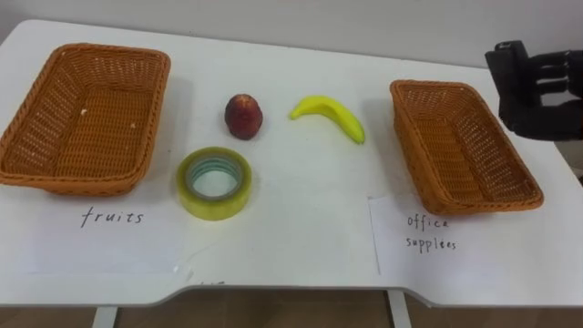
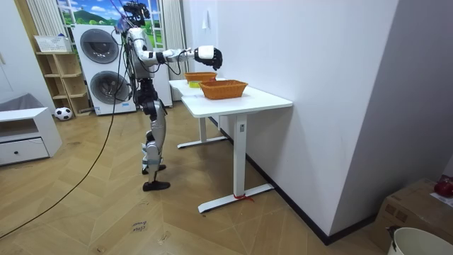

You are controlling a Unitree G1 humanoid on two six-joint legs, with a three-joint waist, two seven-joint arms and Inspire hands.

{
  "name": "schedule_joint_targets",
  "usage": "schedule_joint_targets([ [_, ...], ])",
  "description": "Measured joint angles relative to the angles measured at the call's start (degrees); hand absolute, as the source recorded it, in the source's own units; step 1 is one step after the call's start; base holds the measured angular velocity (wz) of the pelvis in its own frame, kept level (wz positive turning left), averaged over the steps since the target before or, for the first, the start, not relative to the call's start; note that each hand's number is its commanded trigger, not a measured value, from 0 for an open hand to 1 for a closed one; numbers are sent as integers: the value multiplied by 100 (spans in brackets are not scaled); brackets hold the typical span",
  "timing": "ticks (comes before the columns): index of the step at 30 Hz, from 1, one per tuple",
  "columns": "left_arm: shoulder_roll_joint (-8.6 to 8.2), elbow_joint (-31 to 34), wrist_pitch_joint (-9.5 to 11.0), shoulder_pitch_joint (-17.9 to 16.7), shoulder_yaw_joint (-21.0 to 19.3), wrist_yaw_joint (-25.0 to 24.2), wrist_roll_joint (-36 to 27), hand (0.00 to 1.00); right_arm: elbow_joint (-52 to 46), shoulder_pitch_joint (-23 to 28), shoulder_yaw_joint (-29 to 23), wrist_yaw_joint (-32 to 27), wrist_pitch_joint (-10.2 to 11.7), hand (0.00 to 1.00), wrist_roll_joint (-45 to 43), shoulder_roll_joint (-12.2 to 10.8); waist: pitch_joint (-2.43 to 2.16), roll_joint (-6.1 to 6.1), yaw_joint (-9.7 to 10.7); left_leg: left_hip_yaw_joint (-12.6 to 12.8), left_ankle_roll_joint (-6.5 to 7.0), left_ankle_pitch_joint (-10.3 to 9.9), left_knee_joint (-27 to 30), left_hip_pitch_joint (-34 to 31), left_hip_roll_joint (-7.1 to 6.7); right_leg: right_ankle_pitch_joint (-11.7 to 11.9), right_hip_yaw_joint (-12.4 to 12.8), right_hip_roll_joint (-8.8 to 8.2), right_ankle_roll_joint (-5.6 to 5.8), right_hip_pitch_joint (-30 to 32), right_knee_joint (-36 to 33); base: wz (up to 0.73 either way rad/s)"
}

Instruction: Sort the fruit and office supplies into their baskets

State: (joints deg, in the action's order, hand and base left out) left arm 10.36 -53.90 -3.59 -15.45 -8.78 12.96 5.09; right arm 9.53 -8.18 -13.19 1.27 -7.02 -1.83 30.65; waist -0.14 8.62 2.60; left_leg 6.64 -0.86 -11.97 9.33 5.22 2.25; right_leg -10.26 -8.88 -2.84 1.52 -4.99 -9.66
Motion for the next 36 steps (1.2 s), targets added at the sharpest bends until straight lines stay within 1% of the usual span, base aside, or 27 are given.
schedule_joint_targets([
  [4, 0, -5, 0, -24, 3, 26, 4, 0, 152, 67, 4, 0, -5, 100, -85, -7, 7, -10, -18, 1, 0, 0, -11, 41, -2, 0, 9, 1, 0, -32, 0, 0],
  [7, 15, -4, 0, -34, 2, 63, 3, 0, 152, 267, 15, 11, -9, 100, -75, -7, 11, -14, -122, 10, 0, 0, -11, 45, -2, 0, 19, 1, 0, -30, -5, 0],
  [9, 18, -4, 0, -58, 2, 67, 6, 0, 152, 303, 55, 21, -52, 100, -84, -7, 16, -22, -133, 11, 0, 0, -11, 43, -2, 1, 19, 0, -1, -28, -12, 0],
  [13, 35, -65, -1, -67, 1, 66, 7, 0, 152, 378, 72, 63, -54, 100, -92, -7, 29, -36, -161, 10, -1, -2, -25, 38, 1, 4, 14, 5, -7, -43, -20, 0],
  [22, 41, -120, -3, -84, 0, 66, 8, 0, 152, 380, 73, 79, -54, 100, -99, -8, 31, -33, -171, 12, -1, -2, -60, 32, 1, 4, 14, 7, -6, -15, -18, 0],
  [26, 42, -133, -2, -45, -12, 63, 11, 0, 152, 380, 84, 97, -54, 100, -314, -8, 27, -14, -283, 61, -1, -2, -59, 51, 1, 4, 49, 7, -6, -3, -7, -5],
  [29, 43, -148, -2, -46, -35, 56, 12, 0, 151, 380, 85, 149, -53, 100, -355, -8, 30, 7, -306, 64, -1, -2, -59, 55, 1, 4, 58, 7, -6, 1, 0, 0],
  [30, 43, -152, -2, -47, -40, 56, 11, 0, 152, 380, 85, 149, -53, 98, -355, -8, 32, 10, -307, 64, -1, -2, -59, 55, 1, 4, 58, 7, -6, 1, 2, 0],
  [32, 43, -174, -2, -49, -59, 55, 11, 0, 151, 380, 85, 149, -53, 80, -356, -8, 34, 14, -314, 64, -1, -2, -59, 53, 1, 4, 57, 7, -6, 1, 2, 0],
  [33, 43, -181, -2, -56, -62, 55, 12, 0, 151, 380, 85, 151, -53, 56, -359, -8, 35, 15, -319, 64, -1, -2, -59, 52, 1, 4, 56, 7, -6, 1, 2, 0],
  [34, 43, -184, -2, -63, -68, 54, 11, 0, 151, 380, 85, 160, -53, 5, -365, -8, 37, 17, -322, 64, -1, -2, -59, 51, 1, 4, 55, 7, -6, 1, 2, 0],
  [35, 43, -187, -3, -65, -73, 54, 12, 0, 151, 380, 85, 165, -53, 0, -372, -8, 38, 18, -322, 64, -1, -2, -59, 51, 1, 4, 55, 7, -6, 1, 2, 0],
  [36, 43, -196, -3, -66, -95, 52, 11, 0, 151, 380, 85, 191, -53, 0, -396, -8, 40, 20, -322, 64, -1, -2, -59, 50, 1, 4, 55, 7, -6, 1, 1, 0],
])
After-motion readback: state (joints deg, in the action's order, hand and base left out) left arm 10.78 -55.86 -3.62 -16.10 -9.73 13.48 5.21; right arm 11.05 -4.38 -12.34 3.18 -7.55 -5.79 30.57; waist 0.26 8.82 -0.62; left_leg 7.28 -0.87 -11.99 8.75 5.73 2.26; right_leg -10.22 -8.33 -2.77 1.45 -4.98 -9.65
